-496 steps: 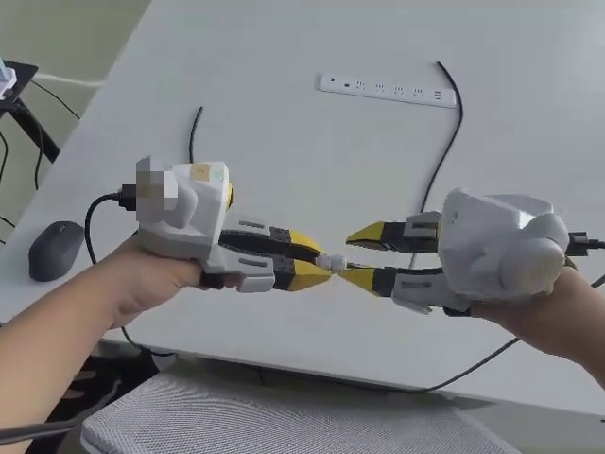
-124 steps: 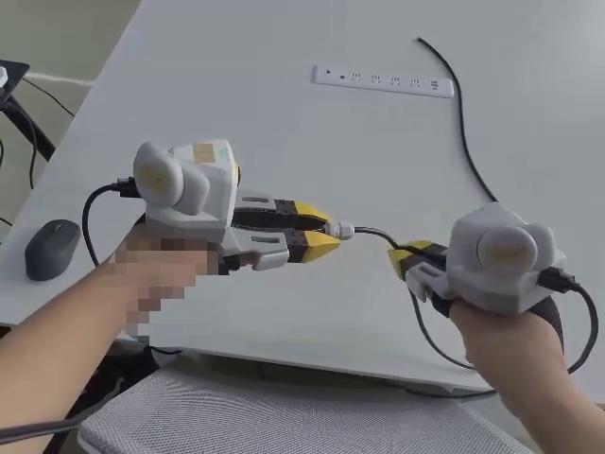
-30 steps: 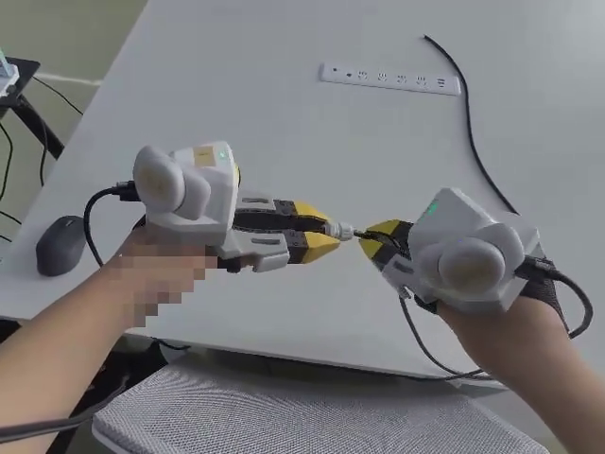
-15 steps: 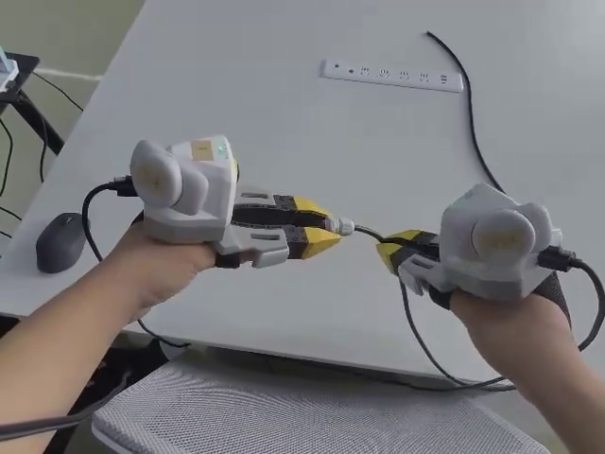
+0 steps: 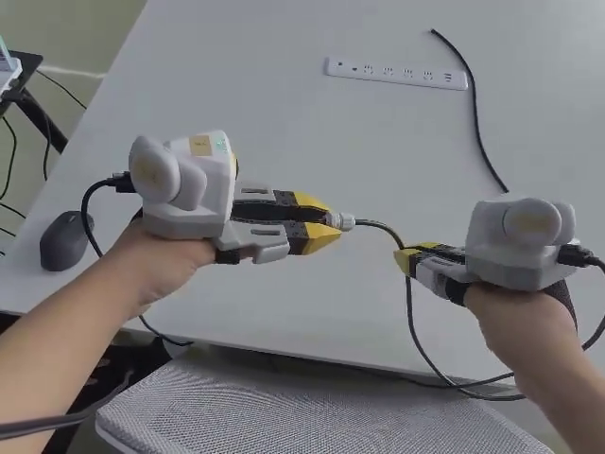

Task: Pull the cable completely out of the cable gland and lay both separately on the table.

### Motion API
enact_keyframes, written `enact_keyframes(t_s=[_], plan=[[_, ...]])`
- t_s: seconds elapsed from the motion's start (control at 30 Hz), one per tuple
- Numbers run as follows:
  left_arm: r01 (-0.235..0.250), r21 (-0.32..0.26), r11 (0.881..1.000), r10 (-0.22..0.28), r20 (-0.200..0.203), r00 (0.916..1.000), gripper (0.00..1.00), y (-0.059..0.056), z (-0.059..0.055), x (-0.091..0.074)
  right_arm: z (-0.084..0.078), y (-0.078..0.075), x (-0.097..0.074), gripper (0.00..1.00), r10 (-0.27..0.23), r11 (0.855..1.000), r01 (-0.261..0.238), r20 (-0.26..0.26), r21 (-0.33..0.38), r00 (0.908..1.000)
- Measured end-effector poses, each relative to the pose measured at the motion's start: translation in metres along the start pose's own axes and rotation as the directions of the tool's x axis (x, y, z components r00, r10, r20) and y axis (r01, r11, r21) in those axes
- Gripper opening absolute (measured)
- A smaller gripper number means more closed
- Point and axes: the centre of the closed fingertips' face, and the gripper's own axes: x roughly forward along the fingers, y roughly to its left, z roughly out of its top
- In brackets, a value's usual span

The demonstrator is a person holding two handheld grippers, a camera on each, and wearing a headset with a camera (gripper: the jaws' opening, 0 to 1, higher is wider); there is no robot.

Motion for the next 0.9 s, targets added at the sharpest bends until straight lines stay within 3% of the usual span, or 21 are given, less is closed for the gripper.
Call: enact_keyframes(t_s=[0.27, 0.6, 0.83, 0.9], plan=[[0.001, -0.003, 1.000, -0.001, 0.010, 1.0000, 0.15, 0.001, 0.002, 0.000, 0.001, -0.005, 0.002, 0.01, 0.023, 0.988, -0.026, 0.025, 0.149, 0.9994], [0.000, -0.010, 1.000, 0.000, 0.009, 1.0000, 0.15, 0.004, 0.002, 0.000, 0.001, 0.005, -0.003, 0.01, 0.028, 0.993, -0.032, 0.039, 0.113, 0.9988], [0.002, -0.021, 1.000, -0.002, 0.016, 0.9999, 0.15, 0.005, 0.005, 0.000, 0.003, 0.009, -0.006, 0.02, 0.021, 1.000, -0.020, 0.037, -0.024, 0.9991], [0.000, -0.013, 1.000, 0.000, 0.005, 1.0000, 0.15, 0.005, 0.003, 0.000, 0.003, 0.010, -0.006, 0.02, 0.024, 1.000, -0.024, 0.034, -0.017, 0.9991]])
